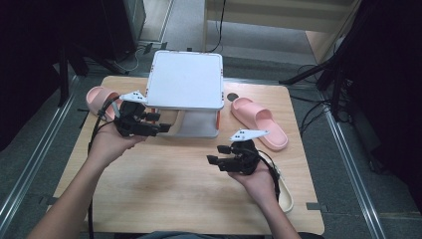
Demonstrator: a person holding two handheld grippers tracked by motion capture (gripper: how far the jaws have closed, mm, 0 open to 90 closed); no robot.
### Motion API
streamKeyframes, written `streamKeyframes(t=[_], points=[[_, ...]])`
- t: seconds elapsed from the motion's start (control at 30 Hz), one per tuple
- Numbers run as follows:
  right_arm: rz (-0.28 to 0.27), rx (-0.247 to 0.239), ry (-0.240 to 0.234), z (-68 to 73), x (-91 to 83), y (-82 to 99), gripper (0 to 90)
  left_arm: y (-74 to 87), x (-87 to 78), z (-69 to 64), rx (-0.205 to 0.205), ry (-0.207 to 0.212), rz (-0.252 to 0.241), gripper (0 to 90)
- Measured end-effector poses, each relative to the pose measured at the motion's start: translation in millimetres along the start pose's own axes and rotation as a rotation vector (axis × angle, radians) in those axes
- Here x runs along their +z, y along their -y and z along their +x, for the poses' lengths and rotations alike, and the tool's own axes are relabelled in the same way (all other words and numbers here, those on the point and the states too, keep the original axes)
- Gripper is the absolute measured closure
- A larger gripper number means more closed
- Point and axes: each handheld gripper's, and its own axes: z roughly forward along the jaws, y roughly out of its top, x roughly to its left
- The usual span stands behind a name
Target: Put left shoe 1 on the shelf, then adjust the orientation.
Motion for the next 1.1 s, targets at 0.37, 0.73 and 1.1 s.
streamKeyframes(t=[0.37,0.73,1.1], points=[[-0.004,0.043,0.058,-12.1,-39.1,30.9,48.0,32.9,11.9,-8.7,0.025,-0.017,0.014,39.2],[0.003,0.074,0.109,-19.2,-63.7,52.1,51.0,49.3,18.0,-8.1,0.027,-0.026,0.048,39.9],[-0.042,0.112,0.127,-18.4,-85.5,66.9,54.5,47.3,28.4,-7.8,0.054,-0.015,0.028,40.4]])
